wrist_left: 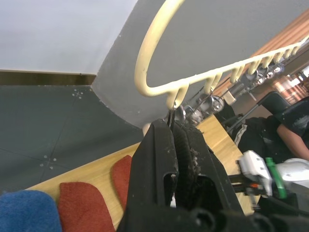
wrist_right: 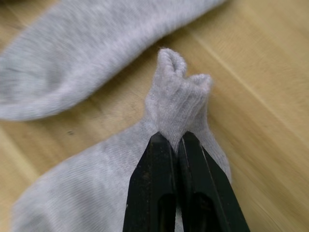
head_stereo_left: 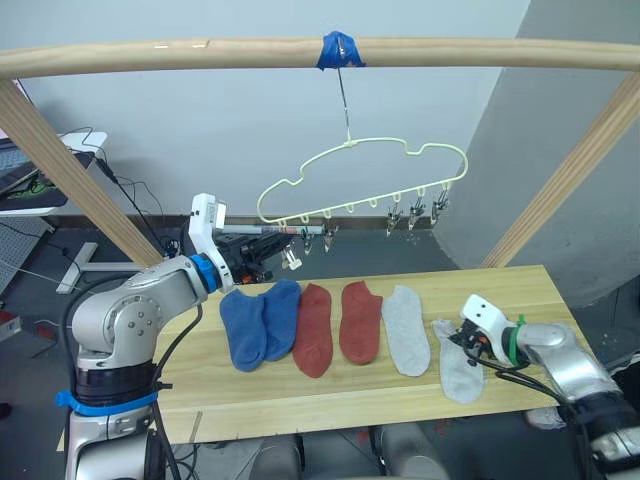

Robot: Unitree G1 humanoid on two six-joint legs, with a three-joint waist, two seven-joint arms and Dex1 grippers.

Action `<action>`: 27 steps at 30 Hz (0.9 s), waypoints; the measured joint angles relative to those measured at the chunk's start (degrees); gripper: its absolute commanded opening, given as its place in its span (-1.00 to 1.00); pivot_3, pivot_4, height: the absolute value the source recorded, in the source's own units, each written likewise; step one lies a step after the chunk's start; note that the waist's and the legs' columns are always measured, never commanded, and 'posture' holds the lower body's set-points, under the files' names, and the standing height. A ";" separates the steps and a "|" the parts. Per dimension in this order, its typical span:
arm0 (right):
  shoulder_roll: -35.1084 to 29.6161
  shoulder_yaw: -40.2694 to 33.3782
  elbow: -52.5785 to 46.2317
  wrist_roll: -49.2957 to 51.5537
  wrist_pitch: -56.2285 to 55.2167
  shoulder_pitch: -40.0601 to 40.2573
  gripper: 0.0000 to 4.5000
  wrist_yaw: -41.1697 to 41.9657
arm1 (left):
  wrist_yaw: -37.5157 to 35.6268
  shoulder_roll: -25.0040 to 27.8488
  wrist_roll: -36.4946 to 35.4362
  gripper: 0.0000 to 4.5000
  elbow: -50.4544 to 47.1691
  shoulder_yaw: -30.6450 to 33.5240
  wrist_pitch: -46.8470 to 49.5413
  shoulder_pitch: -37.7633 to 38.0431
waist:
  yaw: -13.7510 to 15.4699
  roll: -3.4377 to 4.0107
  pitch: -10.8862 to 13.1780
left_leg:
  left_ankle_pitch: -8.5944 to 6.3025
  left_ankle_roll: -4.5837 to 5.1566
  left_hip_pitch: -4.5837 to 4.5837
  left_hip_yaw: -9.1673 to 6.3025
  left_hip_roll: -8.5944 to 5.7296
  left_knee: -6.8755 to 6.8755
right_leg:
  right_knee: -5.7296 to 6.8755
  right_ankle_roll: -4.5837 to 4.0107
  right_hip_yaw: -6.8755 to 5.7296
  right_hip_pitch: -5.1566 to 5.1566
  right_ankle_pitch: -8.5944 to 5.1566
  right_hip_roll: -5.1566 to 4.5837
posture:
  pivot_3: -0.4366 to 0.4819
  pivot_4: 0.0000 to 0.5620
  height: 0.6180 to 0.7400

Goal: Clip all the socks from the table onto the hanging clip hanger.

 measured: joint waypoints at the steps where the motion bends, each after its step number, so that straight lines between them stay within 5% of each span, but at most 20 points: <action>1: -1.16 -1.04 -3.75 0.91 1.73 0.62 -0.98 0.58 | -0.11 0.01 0.01 -1.00 0.02 -0.05 0.07 0.03 | -0.07 0.00 0.00 | 0.00 0.00 0.02 0.00 0.01 0.00 | 0.00 0.00 0.00 0.01 0.00 0.01 | -0.25 -0.41 1.00; 8: -4.22 -4.35 -25.04 10.20 15.71 3.05 -0.98 2.99 | -0.39 -0.13 -1.03 -1.00 0.47 0.54 0.93 -0.20 | 0.23 -0.03 0.00 | 0.00 0.00 0.03 0.00 0.04 0.01 | 0.02 -0.01 -0.01 -0.01 0.00 0.05 | -0.25 -0.43 1.00; 12: 5.01 -2.86 -37.00 23.58 28.65 -5.18 -0.98 3.13 | 2.51 -3.07 -8.11 -1.00 4.18 4.94 7.58 -2.88 | -0.16 -0.06 0.01 | 0.00 0.00 0.01 -0.08 0.15 0.01 | 0.05 -0.03 -0.07 -0.05 0.02 0.17 | -0.25 -0.46 1.00; 18: 11.31 8.31 -31.90 20.41 23.81 -15.38 -0.98 0.40 | 5.84 -3.47 -12.38 -1.00 4.86 6.66 11.74 -4.37 | 0.99 -0.07 0.01 | 0.00 -0.01 -0.16 -0.11 0.08 0.00 | -0.12 -0.04 -0.13 -0.09 0.02 0.07 | -0.24 -0.48 1.00; 27: 17.63 11.95 -25.95 17.87 19.74 -19.13 -0.98 -2.90 | 8.77 -4.13 -15.02 -1.00 4.81 7.55 12.61 -4.47 | 1.73 -0.07 0.01 | -0.01 -0.02 -0.17 -0.14 0.08 -0.02 | -0.10 -0.20 -0.15 -0.13 0.11 0.06 | -0.21 -0.50 1.00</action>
